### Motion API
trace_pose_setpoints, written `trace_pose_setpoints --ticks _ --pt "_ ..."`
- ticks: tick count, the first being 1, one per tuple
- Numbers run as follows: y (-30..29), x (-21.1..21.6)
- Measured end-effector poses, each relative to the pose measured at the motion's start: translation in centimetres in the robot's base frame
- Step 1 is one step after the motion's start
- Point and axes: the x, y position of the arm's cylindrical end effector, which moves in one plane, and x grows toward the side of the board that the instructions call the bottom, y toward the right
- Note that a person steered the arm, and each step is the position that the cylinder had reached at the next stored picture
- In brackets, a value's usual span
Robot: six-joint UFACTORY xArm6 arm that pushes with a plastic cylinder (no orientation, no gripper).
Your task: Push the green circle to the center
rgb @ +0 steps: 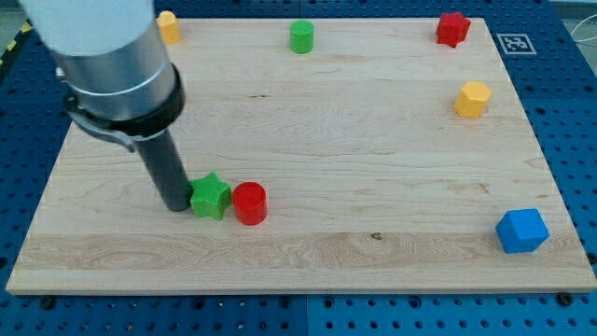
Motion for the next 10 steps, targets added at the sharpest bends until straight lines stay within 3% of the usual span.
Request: trace_pose_setpoints --ticks 2,3,4,7,10 --pt "2.4 0.0" --pt "-0.4 -0.4" --pt "-2.7 -4.3" --pt "6.6 -8.8" --pt "0.8 -27.0"
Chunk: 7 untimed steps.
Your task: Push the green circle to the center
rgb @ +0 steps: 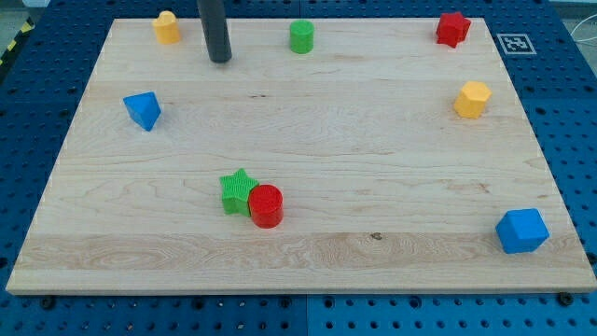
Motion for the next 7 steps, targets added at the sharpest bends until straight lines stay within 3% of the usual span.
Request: trace_pose_setpoints --ticks 2,4,5,6,7 --pt "4.3 -5.3" --pt "16.1 -4.1" --pt "15.7 -0.1" --pt "15.2 -1.2" --pt "16.3 -5.0"
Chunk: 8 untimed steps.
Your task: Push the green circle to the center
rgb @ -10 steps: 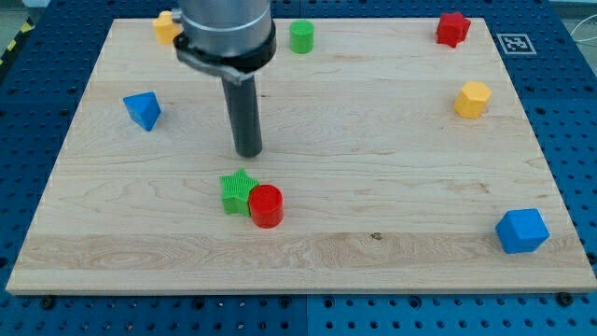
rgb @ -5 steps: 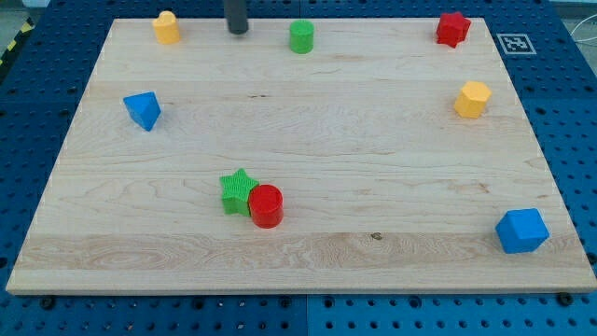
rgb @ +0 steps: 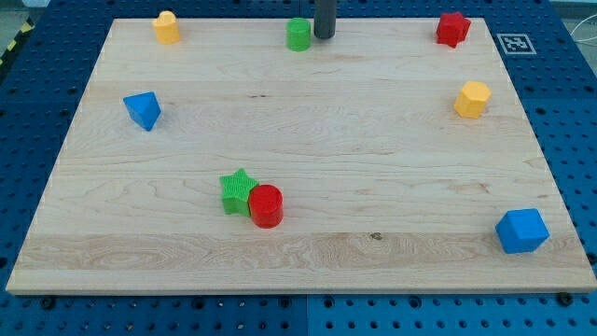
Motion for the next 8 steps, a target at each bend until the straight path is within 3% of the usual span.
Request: trace_pose_setpoints --ticks 1,2,5,7,8 --pt "-0.6 -1.6" --pt "-3.0 -0.7" --pt "-7.9 8.9" --pt "-8.7 6.2" --pt "-8.7 7.1"
